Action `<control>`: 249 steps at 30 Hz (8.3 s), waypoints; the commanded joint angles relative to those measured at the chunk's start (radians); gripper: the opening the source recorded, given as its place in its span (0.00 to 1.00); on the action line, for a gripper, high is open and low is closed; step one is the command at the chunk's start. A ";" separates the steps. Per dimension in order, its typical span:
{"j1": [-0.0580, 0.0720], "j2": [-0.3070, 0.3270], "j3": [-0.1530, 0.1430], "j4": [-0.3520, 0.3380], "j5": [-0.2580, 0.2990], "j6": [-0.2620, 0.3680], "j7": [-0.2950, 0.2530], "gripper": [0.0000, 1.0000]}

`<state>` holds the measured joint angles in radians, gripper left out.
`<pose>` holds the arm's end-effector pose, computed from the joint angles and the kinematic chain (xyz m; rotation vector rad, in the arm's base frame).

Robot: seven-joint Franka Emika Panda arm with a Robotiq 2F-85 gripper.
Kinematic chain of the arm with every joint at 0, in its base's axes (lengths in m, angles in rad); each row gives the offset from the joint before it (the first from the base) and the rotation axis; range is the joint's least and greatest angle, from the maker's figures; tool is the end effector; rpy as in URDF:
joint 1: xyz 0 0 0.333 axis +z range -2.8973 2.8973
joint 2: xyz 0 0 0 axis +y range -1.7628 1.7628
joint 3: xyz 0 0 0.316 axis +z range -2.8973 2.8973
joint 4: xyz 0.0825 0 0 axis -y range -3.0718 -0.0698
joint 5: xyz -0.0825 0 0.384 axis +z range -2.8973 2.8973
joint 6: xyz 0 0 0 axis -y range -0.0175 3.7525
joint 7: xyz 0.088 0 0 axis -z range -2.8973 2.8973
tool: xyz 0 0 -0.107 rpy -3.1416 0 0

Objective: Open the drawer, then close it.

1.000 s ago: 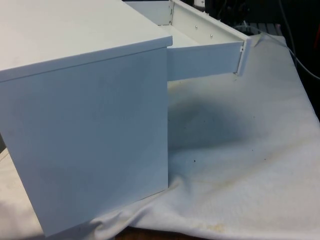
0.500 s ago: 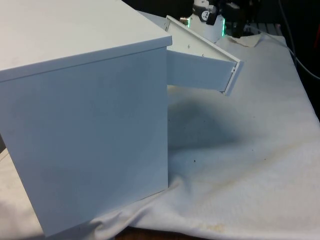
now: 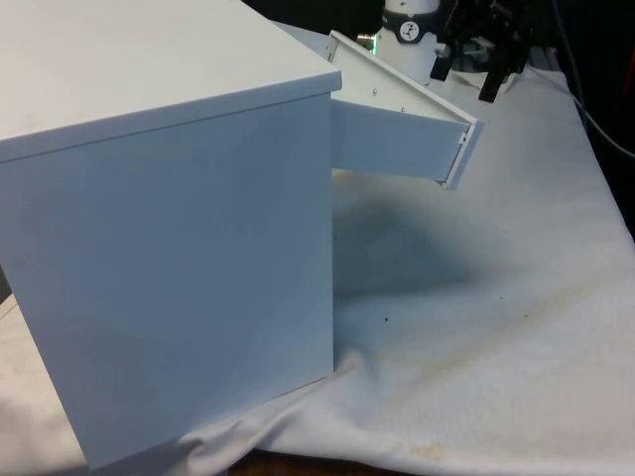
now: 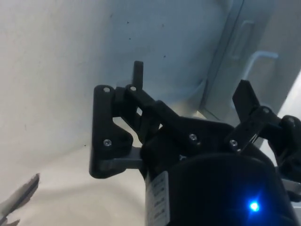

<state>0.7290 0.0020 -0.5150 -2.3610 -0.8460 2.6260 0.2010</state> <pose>0.5030 0.1276 0.3474 2.4965 0.9231 0.4652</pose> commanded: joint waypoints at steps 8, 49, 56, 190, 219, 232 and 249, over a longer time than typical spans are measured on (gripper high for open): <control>-0.002 0.032 -0.005 0.012 -0.028 -0.004 -0.024 1.00; -0.005 0.068 -0.006 0.058 -0.023 -0.034 -0.052 0.08; -0.011 0.053 -0.024 0.065 -0.027 -0.053 -0.085 0.00; -0.053 0.289 -0.319 0.365 -0.022 0.083 -0.200 0.00; 0.009 0.126 -0.231 0.287 -0.104 -0.068 -0.097 0.00; 0.003 0.070 -0.176 0.245 -0.144 -0.108 -0.037 0.00; 0.002 0.070 -0.174 0.243 -0.130 -0.110 -0.046 0.44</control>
<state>0.7320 0.0730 -0.6890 -2.1180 -0.9760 2.5160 0.1550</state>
